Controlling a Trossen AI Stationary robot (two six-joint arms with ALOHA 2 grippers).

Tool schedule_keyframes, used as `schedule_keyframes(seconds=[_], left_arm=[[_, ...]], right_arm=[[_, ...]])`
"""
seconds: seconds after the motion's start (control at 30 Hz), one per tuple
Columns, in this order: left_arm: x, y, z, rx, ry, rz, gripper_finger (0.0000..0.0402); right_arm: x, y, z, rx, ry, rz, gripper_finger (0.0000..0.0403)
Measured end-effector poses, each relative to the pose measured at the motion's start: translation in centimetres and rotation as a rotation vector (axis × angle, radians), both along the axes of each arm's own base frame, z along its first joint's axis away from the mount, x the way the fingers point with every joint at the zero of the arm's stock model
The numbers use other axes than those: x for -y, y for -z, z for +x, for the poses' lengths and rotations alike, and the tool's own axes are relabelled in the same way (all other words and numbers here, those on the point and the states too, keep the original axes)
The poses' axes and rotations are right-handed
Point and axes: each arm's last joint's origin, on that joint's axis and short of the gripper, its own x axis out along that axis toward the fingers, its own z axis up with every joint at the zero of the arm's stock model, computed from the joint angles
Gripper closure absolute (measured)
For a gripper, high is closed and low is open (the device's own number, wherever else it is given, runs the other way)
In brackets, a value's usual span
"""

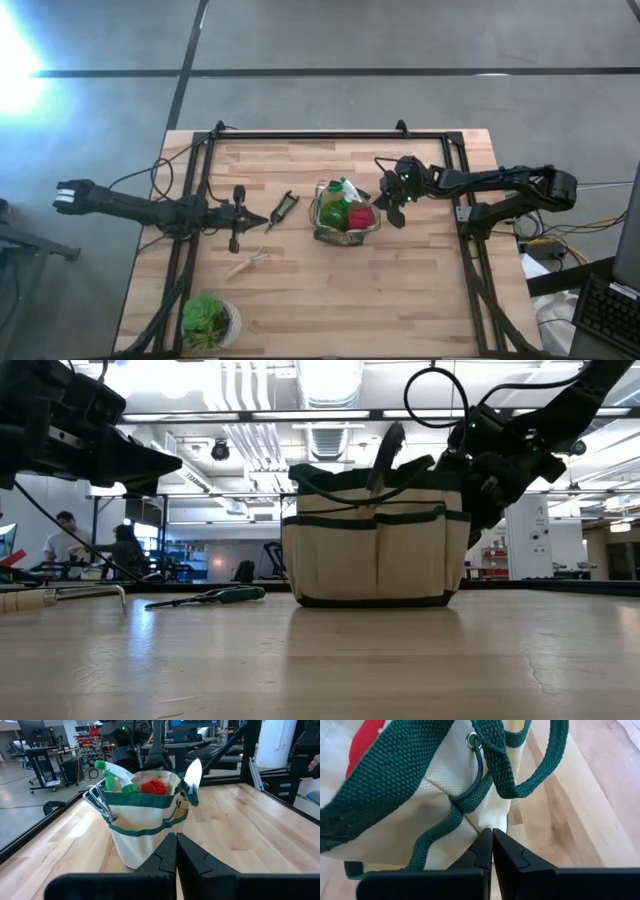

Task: Pick & Place Garden tools in Gardening bag
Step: Adjust the gardening bag

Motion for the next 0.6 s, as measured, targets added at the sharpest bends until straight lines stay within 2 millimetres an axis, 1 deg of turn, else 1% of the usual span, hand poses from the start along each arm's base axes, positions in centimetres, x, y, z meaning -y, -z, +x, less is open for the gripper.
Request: schedule_keyframes(seconds=[0.23, 0.6], left_arm=[[0.0, 0.0, 0.0, 0.000, 0.000, 0.000, 0.0394], [0.0, 0.0, 0.0, 0.001, -0.002, 0.000, 0.0394]], right_arm=[[-0.2, 0.0, 0.0, -0.008, 0.016, 0.024, 0.0394], [-1.9, -0.3, 0.9, 0.009, 0.017, 0.115, 0.0394]])
